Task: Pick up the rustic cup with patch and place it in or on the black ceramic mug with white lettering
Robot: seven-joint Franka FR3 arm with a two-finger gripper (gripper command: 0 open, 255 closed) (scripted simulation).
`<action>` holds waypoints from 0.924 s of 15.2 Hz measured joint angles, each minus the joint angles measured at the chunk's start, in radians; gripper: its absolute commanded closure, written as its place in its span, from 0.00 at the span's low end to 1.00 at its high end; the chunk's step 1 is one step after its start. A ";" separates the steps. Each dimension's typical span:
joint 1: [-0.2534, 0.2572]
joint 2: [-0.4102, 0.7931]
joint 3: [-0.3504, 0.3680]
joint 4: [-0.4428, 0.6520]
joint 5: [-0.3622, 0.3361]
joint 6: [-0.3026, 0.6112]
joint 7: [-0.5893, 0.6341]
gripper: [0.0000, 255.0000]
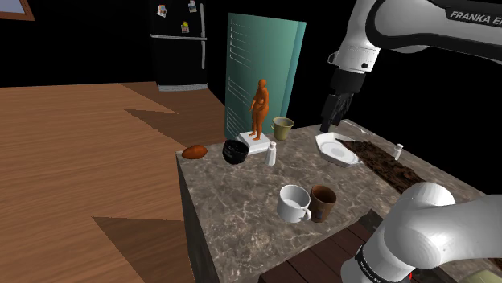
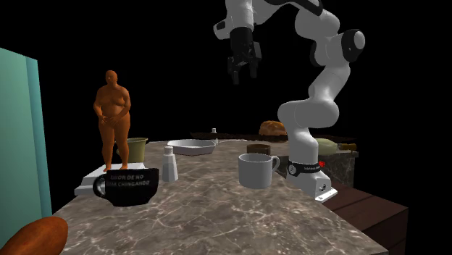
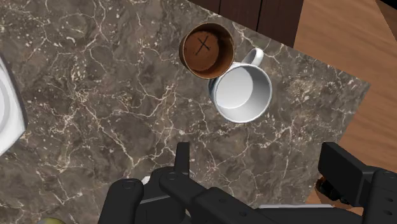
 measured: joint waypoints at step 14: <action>-0.038 -0.127 -0.018 -0.437 -0.093 0.263 -0.056 0.00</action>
